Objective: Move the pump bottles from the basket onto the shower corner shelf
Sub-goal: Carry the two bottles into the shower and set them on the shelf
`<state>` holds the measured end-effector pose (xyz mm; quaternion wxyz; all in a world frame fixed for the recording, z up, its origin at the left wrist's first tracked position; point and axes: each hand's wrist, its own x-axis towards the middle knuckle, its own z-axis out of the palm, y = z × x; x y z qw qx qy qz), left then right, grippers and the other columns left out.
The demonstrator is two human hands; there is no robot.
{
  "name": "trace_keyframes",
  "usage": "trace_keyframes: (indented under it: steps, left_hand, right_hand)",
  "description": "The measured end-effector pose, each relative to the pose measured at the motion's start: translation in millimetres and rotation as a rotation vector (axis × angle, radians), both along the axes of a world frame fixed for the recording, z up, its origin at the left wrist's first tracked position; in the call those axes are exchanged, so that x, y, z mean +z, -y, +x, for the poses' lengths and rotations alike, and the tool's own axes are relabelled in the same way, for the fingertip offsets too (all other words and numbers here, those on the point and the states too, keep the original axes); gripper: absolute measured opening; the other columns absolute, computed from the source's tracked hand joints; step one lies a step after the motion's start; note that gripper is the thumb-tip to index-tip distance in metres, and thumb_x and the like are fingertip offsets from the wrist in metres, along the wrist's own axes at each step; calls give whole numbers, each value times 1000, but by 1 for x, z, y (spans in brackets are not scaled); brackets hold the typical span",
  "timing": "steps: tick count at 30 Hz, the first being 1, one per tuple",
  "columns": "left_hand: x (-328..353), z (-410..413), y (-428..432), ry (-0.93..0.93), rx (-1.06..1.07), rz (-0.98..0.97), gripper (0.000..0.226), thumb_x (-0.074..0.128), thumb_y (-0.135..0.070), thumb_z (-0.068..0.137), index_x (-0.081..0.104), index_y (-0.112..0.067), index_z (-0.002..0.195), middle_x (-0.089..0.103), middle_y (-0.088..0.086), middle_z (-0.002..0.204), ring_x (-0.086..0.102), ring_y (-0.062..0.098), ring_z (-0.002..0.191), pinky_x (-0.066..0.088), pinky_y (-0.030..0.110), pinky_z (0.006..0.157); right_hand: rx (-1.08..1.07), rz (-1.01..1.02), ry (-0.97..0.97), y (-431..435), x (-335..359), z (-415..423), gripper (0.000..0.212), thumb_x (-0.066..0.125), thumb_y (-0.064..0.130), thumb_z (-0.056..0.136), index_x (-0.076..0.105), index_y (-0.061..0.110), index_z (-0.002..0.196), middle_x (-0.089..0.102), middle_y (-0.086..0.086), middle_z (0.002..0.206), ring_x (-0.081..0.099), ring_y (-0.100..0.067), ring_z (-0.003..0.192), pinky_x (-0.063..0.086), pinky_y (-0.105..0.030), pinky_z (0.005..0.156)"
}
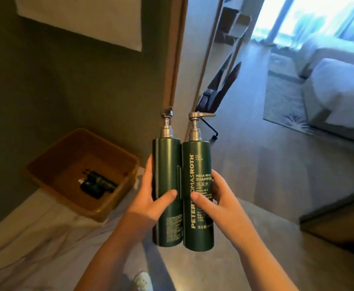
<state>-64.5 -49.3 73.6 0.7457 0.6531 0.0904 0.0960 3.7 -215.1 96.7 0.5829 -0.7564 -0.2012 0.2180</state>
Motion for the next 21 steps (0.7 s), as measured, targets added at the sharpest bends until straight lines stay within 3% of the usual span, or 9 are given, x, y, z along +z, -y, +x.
trace_keyframes:
  steps: [3, 7, 11, 13, 17, 21]
  left_hand:
    - [3, 10, 76, -4, -145, 3, 88, 70, -25, 80, 14, -57, 140, 46, -21, 138, 47, 2, 123, 40, 44, 102]
    - [3, 5, 197, 0, -399, 105, 88, 68, -31, 82, 7, -61, 138, 35, -27, 143, 43, -6, 123, 41, 28, 99]
    - [9, -6, 312, 22, -598, 187, 89, 63, -28, 85, -1, -56, 141, 38, -24, 139, 49, -7, 115, 45, 17, 88]
    - [16, -12, 362, 45, -684, 215, 91, 64, -34, 83, -3, -57, 140, 38, -26, 135, 51, -8, 111, 48, 13, 80]
    - [28, -25, 445, 92, -871, 236, 92, 65, -39, 80, -3, -61, 137, 36, -38, 125, 53, -16, 100, 47, 6, 69]
    - [26, -30, 509, 106, -1022, 287, 92, 65, -36, 83, -5, -63, 136, 36, -38, 121, 53, -18, 97, 48, 8, 66]
  right_hand:
    - [-168, 32, 9, 86, -1, -16, 55, 67, 49, 73, 40, 56, 120, 61, 27, 114, 60, 3, 106, 53, -20, 81]
    - [-424, 35, 3, 215, 3, -62, 67, 69, 47, 72, 41, 42, 131, 62, 18, 120, 60, -1, 108, 51, -31, 89]
    - [-726, -6, 39, 335, 10, -127, 68, 67, 58, 62, 37, 59, 122, 58, 29, 116, 58, 6, 105, 48, -20, 82]
    - [-872, -5, 56, 384, 12, -159, 69, 68, 57, 60, 38, 57, 122, 57, 28, 118, 58, 6, 104, 48, -18, 80]
    - [-1123, 82, 56, 459, 16, -206, 62, 69, 51, 57, 43, 54, 114, 59, 26, 110, 60, 13, 92, 48, -6, 61]
    - [-1313, 136, 48, 511, 8, -233, 72, 71, 43, 66, 39, 43, 130, 58, 22, 116, 61, 9, 95, 49, -8, 63]
